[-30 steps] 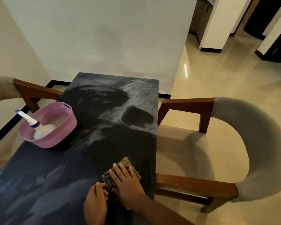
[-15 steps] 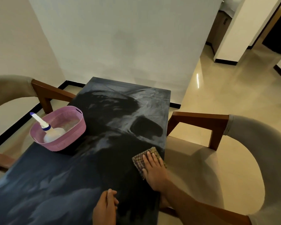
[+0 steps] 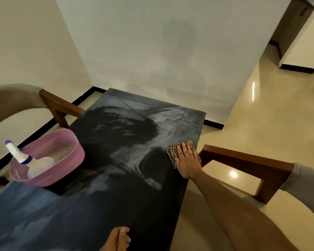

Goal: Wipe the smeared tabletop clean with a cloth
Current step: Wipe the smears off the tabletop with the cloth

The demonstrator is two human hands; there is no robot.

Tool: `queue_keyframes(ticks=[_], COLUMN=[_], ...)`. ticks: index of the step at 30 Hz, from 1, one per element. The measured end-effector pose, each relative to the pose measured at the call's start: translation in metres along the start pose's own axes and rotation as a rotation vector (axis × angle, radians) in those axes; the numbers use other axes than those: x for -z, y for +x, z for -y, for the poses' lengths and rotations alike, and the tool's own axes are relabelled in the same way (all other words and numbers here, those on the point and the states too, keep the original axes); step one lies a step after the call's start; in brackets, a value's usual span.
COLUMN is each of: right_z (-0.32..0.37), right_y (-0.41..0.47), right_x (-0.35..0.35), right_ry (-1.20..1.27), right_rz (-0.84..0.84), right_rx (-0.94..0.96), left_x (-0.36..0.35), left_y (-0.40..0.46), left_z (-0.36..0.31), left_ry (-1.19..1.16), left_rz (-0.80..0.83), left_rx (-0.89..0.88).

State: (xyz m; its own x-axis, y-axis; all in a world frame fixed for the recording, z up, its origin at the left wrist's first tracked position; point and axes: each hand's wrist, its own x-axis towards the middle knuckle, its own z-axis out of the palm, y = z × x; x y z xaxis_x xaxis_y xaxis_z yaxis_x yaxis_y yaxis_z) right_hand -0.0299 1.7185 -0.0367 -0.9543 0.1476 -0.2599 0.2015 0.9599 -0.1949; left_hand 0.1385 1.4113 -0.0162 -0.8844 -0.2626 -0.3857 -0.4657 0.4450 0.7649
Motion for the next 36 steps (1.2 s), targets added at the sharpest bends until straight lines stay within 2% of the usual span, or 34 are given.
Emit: queue_keyframes(ticks=[6,10,14,17,20,22,24,25,28,32,34,36], right_z=[-0.036,-0.033,0.008,0.044,0.063,0.057,0.05,0.047,0.037,0.015,0.024,0.046], right_y=[0.077,0.072,-0.002,-0.082,-0.121,-0.113,-0.09,-0.071,0.007,0.098,0.117,0.115], right_x=[0.033,0.03,-0.016,-0.06,-0.089,-0.082,-0.07,-0.062,-0.027,0.023,0.033,0.03], right_ry=[0.035,-0.026,-0.021,-0.068,-0.098,-0.173,-0.134,-0.085,-0.051,-0.039,0.002,0.007], right_rz=[0.066,0.037,-0.008,0.124,0.185,0.314,0.226,0.189,0.009,0.035,0.076,0.041], right_rx=[-0.01,0.018,0.293,0.615,0.737,0.766,0.814,0.799,0.555,0.174,0.057,-0.012], left_x=[-0.05,-0.047,-0.045,-0.044,-0.048,-0.052,-0.054,-0.055,-0.053,-0.043,-0.033,-0.024], left_y=[0.024,0.032,0.042,0.046,0.05,0.052,0.054,0.055,0.063,0.08,0.092,0.105], left_z=[-0.019,-0.028,-0.043,-0.055,-0.067,-0.076,-0.082,-0.084,-0.082,-0.072,-0.066,-0.062], left_ry=[0.121,0.137,0.083,0.02,-0.008,-0.016,-0.018,-0.02,-0.061,-0.072,-0.087,-0.09], left_rz=[-0.004,-0.078,-0.212,-0.291,-0.297,-0.287,-0.267,-0.262,-0.274,-0.271,-0.291,-0.314], left_rx=[-0.094,-0.095,-0.08,-0.086,-0.093,-0.11,-0.12,-0.126,-0.111,-0.115,-0.134,-0.138])
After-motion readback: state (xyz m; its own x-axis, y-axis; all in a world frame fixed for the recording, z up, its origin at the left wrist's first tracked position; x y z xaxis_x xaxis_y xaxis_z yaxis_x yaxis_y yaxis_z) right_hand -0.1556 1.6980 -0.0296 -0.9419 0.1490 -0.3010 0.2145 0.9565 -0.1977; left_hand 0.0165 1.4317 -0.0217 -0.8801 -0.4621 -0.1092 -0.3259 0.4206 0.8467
